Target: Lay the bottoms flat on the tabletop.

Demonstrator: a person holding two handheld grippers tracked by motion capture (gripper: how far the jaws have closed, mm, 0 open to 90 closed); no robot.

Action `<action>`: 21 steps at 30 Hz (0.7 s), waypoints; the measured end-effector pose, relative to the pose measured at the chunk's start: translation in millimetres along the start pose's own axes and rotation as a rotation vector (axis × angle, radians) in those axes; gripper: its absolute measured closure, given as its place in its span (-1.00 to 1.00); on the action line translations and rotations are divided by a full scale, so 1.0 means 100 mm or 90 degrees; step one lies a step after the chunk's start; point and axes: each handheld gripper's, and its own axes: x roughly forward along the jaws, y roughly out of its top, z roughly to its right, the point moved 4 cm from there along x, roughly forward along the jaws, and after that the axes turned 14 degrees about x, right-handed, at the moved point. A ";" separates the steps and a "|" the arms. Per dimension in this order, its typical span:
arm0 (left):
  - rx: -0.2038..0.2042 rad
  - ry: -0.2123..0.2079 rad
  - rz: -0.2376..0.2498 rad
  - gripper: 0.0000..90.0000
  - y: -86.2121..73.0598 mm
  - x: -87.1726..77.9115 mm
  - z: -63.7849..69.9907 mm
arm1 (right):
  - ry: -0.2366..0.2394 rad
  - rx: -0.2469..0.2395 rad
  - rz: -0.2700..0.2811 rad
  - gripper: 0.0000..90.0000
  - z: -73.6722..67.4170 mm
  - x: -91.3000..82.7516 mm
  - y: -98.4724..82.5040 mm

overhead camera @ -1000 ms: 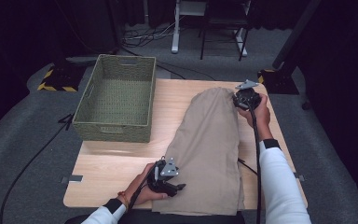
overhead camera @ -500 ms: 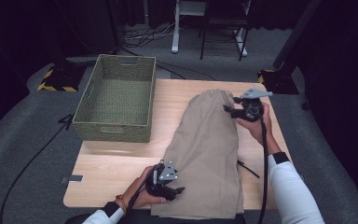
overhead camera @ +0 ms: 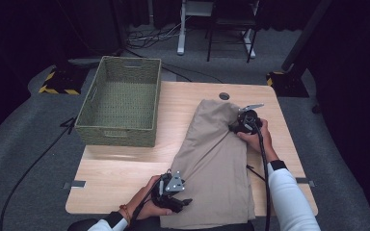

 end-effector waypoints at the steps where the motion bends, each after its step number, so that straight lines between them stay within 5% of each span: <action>1: 0.000 0.000 0.000 -0.31 0.00 0.00 0.00 | 0.008 0.009 0.011 -0.10 0.03 0.00 -0.01; 4: 0.008 -0.001 -0.006 -0.33 0.00 0.00 0.00 | -0.001 0.002 0.021 -0.10 0.01 -0.01 -0.04; 7: 0.003 -0.001 -0.027 -0.48 0.02 -0.02 -0.01 | -0.033 -0.045 0.037 -0.18 -0.08 -0.11 -0.03; 11: -0.004 0.018 0.016 -0.56 0.05 -0.18 -0.09 | 0.009 -0.054 0.105 -0.23 -0.20 -0.50 -0.01; 14: -0.027 0.056 0.025 -0.59 0.04 -0.29 -0.20 | 0.050 -0.081 0.124 -0.25 -0.34 -0.75 -0.12; 21: -0.063 0.113 -0.007 -0.55 -0.14 -0.25 -0.49 | 0.096 -0.163 0.064 -0.21 -0.66 -0.86 -0.71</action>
